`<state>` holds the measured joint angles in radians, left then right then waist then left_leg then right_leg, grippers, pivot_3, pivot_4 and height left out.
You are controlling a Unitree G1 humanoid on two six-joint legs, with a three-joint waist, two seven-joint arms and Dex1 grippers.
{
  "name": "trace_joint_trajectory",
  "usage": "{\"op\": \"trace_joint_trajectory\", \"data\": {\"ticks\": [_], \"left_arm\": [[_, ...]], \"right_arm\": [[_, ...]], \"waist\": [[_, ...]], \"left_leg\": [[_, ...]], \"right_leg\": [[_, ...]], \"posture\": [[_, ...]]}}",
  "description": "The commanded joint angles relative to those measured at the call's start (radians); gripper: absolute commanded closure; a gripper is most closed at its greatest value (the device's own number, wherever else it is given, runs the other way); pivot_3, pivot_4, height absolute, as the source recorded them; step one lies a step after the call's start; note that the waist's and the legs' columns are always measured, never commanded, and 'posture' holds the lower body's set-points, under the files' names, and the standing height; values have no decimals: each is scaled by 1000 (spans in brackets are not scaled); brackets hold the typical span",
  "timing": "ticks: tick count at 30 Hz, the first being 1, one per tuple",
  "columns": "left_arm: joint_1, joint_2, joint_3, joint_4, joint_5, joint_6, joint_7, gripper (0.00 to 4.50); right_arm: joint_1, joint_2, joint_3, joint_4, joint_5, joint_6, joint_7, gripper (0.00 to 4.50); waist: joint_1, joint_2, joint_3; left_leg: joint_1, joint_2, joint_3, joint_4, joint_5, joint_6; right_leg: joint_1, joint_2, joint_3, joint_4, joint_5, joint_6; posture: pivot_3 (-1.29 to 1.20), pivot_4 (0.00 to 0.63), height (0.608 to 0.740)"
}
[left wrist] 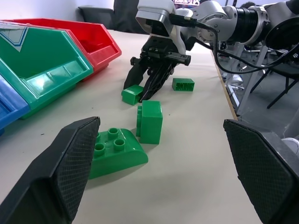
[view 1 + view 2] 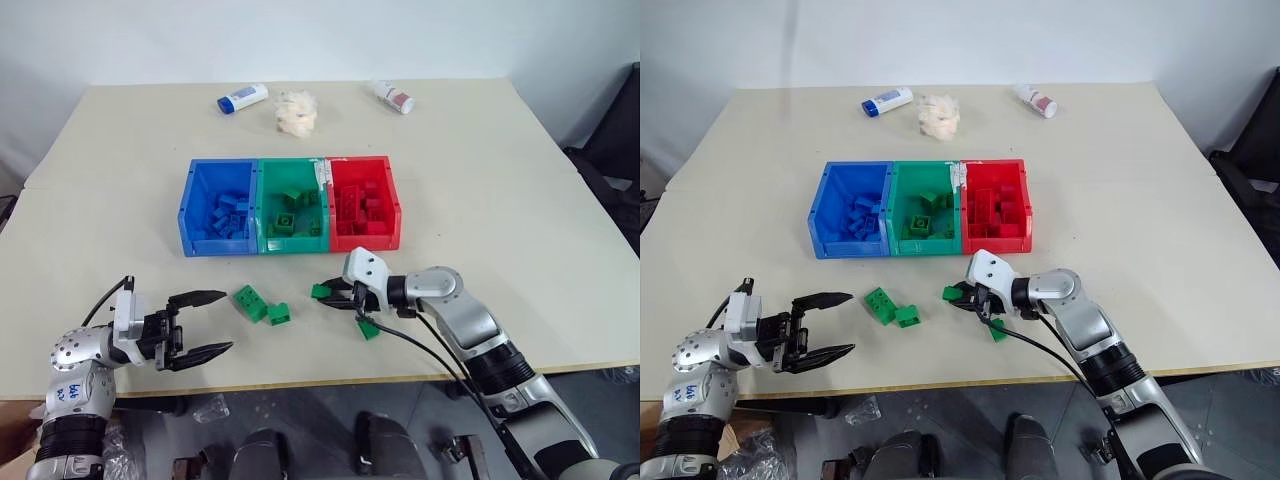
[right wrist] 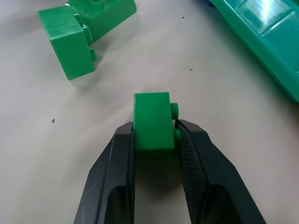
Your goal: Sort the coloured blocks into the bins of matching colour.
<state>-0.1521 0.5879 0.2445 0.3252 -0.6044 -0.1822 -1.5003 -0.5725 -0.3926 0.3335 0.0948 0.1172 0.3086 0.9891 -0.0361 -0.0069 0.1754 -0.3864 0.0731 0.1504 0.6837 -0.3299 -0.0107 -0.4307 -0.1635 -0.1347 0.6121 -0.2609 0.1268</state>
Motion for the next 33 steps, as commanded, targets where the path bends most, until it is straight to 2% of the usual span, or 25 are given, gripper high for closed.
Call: {"op": "trace_joint_trajectory", "data": {"ticks": [1,5,9,11,15,20,25,28,33], "left_arm": [[3,-15,-2,-7,0,-22,-21,0],[3,-23,-2,-8,7,-26,-3,0],[-5,-21,5,-8,17,-34,23,0],[-6,-18,10,-12,22,-37,38,0],[8,-12,17,-38,25,-37,64,0],[45,5,34,-82,19,-27,103,0],[96,18,51,-144,16,-8,144,0],[127,23,72,-182,38,-2,217,0],[237,34,132,-281,80,24,368,0]], "right_arm": [[-75,34,-73,-75,70,32,-14,3601],[-223,100,-122,5,96,28,-55,3601],[-374,155,-125,237,29,-45,-125,3601],[-446,180,-118,379,-11,-87,-169,2878],[-507,203,-122,511,-37,-153,-176,1599],[-513,195,-136,527,-39,-193,-151,39],[-446,143,-144,422,-5,-211,-53,39],[-348,87,-151,294,58,-250,74,39],[-158,-72,-165,103,188,-224,325,39]], "waist": [[-3,0,0],[-12,0,0],[-20,0,0],[-22,0,0],[-23,0,0],[-30,0,0],[-39,0,0],[-35,0,0],[-24,0,0]], "left_leg": [[0,0,0,0,0,0],[0,0,0,0,0,0],[0,0,0,0,0,0],[0,0,0,0,0,0],[0,0,0,-1,0,0],[-1,0,1,-1,0,0],[-1,0,0,-1,0,0],[-1,0,0,-1,0,0],[-1,0,0,-1,0,0]], "right_leg": [[0,0,0,0,0,0],[-1,0,0,1,0,0],[0,0,0,0,0,0],[0,0,0,0,0,0],[0,0,0,0,0,0],[-1,0,0,0,0,0],[-1,0,0,0,0,0],[0,0,0,-1,0,0],[0,0,0,-1,0,0]], "posture": [[0,150,740],[0,150,740],[0,150,740],[0,150,740],[0,150,740],[0,150,740],[0,150,740],[0,150,740],[0,150,740]]}}
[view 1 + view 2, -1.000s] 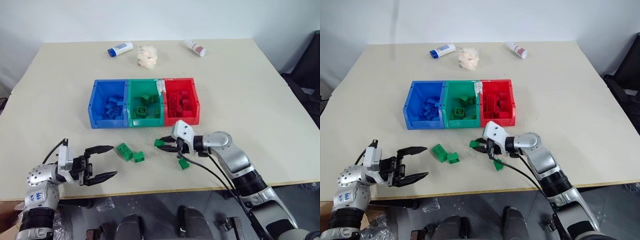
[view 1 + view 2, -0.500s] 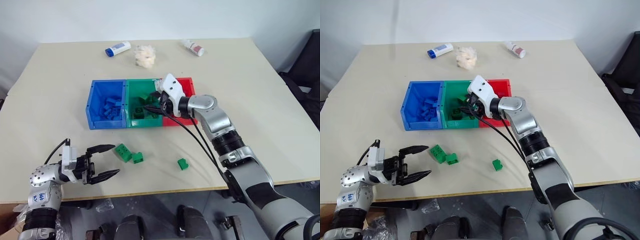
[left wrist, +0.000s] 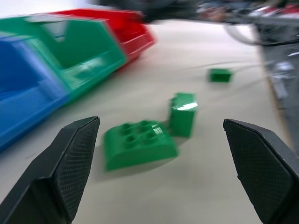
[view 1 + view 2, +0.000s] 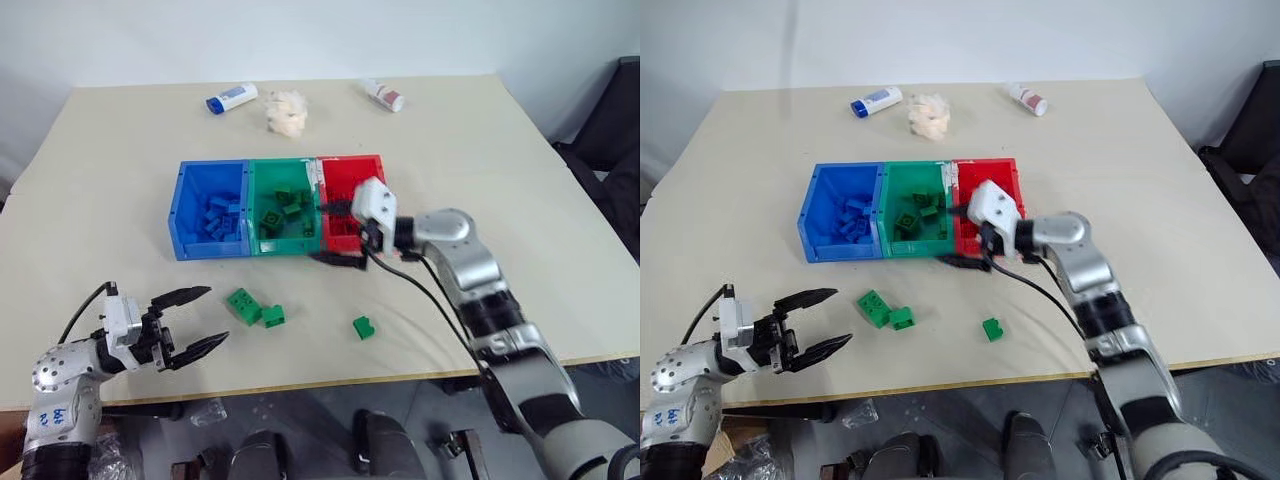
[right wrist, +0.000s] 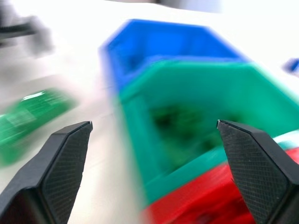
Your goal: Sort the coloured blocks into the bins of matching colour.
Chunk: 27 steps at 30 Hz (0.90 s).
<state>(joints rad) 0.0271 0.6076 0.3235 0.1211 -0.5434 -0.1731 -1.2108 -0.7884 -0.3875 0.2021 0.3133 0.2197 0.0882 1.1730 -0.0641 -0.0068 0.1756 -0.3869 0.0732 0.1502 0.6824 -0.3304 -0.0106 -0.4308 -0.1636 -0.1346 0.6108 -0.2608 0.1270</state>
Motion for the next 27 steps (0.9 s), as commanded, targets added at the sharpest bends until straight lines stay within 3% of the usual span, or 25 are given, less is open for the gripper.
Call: {"op": "trace_joint_trajectory", "data": {"ticks": [1,8,15,27], "left_arm": [[80,14,67,-93,20,23,102,0],[254,8,144,-190,20,32,175,0],[343,25,213,-193,-6,16,129,0],[117,-31,-39,-167,111,61,202,0]], "right_arm": [[90,-108,-42,-140,116,7,188,39],[177,-214,-54,-171,155,37,278,39],[188,-219,-53,-155,145,41,265,39],[234,-246,-80,-195,167,45,263,39]], "waist": [[5,0,0],[8,0,0],[11,0,0],[36,0,0]], "left_leg": [[0,0,0,0,0,0],[1,1,0,0,0,0],[1,1,1,0,-1,0],[1,1,1,1,-1,0]], "right_leg": [[0,0,0,0,0,0],[0,0,0,1,0,-1],[0,0,0,0,-1,-1],[0,0,0,0,0,-1]], "posture": [[0,150,740],[0,150,740],[0,150,740],[0,150,740]]}}
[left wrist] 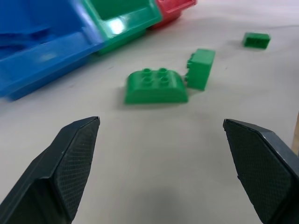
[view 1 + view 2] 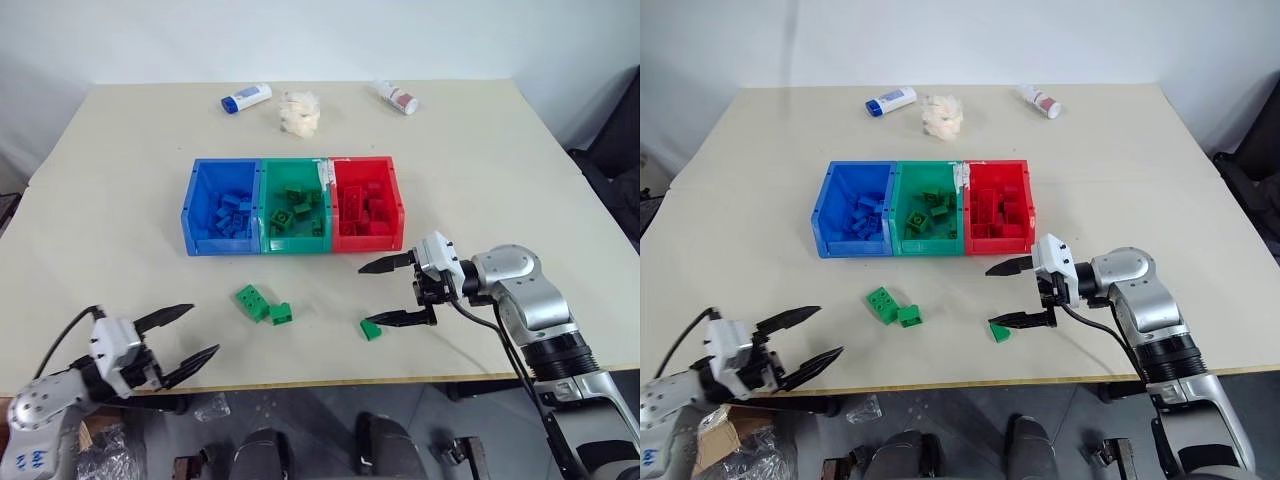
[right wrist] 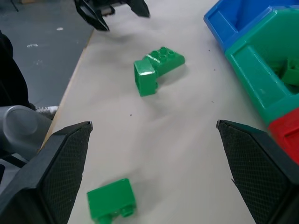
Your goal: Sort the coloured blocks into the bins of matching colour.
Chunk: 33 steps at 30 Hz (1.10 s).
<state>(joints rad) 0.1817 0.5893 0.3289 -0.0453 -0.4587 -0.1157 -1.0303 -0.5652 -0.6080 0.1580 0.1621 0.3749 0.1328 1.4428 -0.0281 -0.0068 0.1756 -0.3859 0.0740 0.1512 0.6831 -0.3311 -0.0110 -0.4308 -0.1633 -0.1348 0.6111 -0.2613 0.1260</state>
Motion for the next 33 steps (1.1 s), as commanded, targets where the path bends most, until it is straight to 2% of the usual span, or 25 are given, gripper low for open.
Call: {"op": "trace_joint_trajectory", "data": {"ticks": [1,5,10,18,33], "left_arm": [[-55,-17,-58,9,20,1,9,0],[-85,-9,-85,40,-8,-9,-59,0],[-117,21,-91,94,-50,-25,-194,0],[-132,28,-85,122,-62,-34,-254,0],[-11,25,-66,4,-112,-21,-272,0]], "right_arm": [[22,-33,-39,-60,14,10,-9,39],[66,-64,-50,-119,25,39,-19,39],[158,-165,-60,-210,9,90,-20,39],[222,-232,-73,-238,-14,99,-50,39],[167,-66,103,-205,-192,106,-236,39]], "waist": [[0,0,0],[-4,0,0],[1,0,0],[0,0,0],[-1,0,0]], "left_leg": [[0,0,0,0,0,0],[0,0,1,0,0,0],[0,0,0,0,0,0],[0,0,0,1,0,0],[0,0,0,1,0,0]], "right_leg": [[0,0,0,0,0,0],[0,0,0,0,0,0],[0,0,0,0,0,0],[0,0,0,0,0,0],[1,0,0,-1,0,0]], "posture": [[0,150,740],[0,150,740],[0,150,740],[0,150,740],[0,150,740]]}}
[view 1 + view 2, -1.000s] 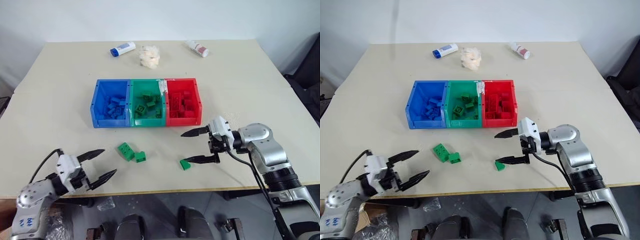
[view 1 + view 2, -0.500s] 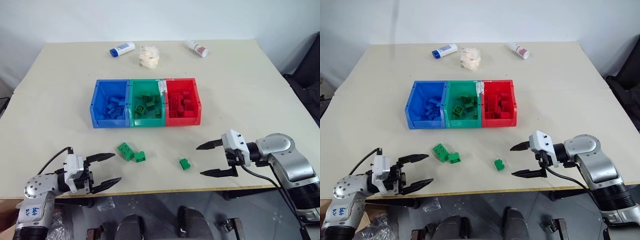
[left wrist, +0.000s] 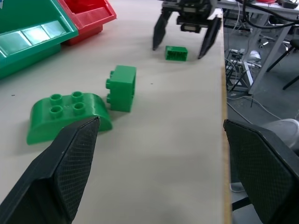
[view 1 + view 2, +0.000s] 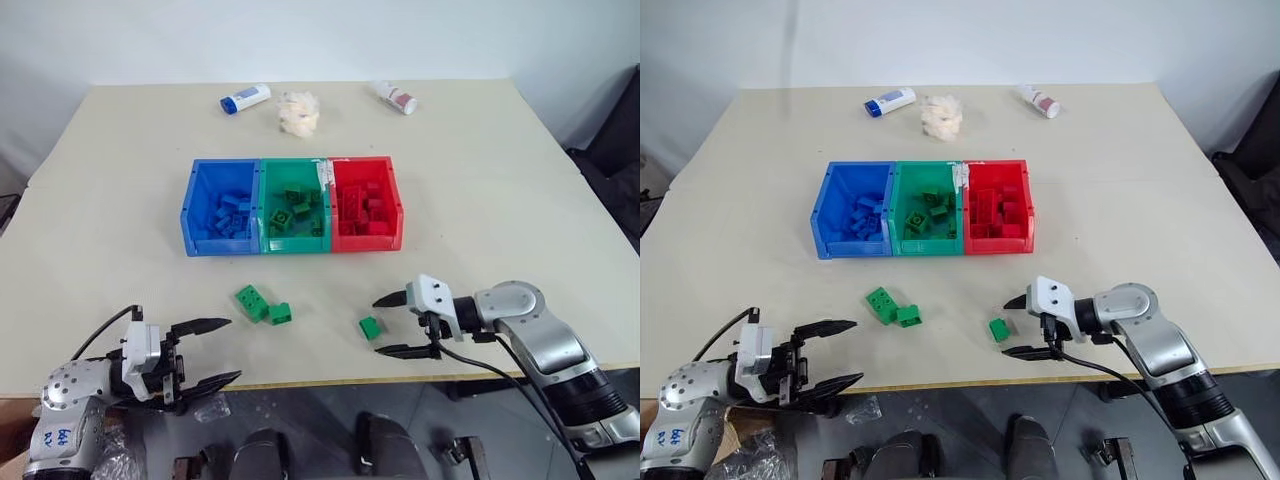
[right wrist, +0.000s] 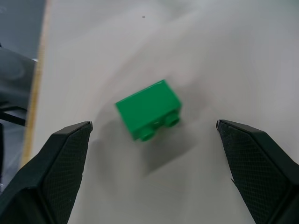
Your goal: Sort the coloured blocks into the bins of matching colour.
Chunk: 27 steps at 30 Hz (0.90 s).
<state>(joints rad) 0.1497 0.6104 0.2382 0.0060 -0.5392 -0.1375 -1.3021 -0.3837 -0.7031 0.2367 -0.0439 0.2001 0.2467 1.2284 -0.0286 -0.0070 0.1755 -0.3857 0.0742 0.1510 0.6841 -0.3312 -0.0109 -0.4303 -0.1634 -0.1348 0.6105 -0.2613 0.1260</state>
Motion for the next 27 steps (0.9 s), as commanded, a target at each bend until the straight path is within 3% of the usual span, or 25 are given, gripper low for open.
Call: {"op": "trace_joint_trajectory", "data": {"ticks": [1,3,6,13,17,21,27], "left_arm": [[28,2,24,-55,-32,1,3,0],[41,0,23,-69,-35,-1,9,0],[46,-2,27,-73,-37,-2,16,0],[31,-6,20,-55,-33,-12,24,0],[11,-11,14,-35,-27,-17,26,0],[-11,-13,11,-11,-21,-24,27,0],[-47,-12,9,24,-17,-33,23,0]], "right_arm": [[-17,35,30,5,-28,-3,-30,39],[-14,37,38,9,-41,-9,-29,39],[-17,46,47,22,-43,-26,-24,632],[-31,55,32,19,-24,-34,-19,2921],[-66,75,-8,-26,43,22,-23,2922],[-195,152,-59,-39,114,128,-92,2922],[-441,301,-35,214,62,37,-140,2922]], "waist": [[0,0,0],[0,0,0],[0,0,0],[0,0,0],[0,0,0],[-7,0,0],[-5,0,0]], "left_leg": [[0,0,0,0,0,0],[0,0,0,0,0,0],[0,0,0,0,0,0],[0,0,0,0,0,0],[0,0,0,0,0,0],[0,0,0,0,0,0],[0,1,0,0,0,0]], "right_leg": [[0,0,0,0,0,0],[0,0,0,0,0,0],[0,0,0,0,0,0],[0,0,0,1,0,0],[0,0,0,1,0,0],[-1,0,0,2,0,0],[-1,1,0,2,0,-1]], "posture": [[0,150,740],[0,150,740],[0,150,740],[0,150,740],[0,150,740],[0,150,740],[0,150,740]]}}
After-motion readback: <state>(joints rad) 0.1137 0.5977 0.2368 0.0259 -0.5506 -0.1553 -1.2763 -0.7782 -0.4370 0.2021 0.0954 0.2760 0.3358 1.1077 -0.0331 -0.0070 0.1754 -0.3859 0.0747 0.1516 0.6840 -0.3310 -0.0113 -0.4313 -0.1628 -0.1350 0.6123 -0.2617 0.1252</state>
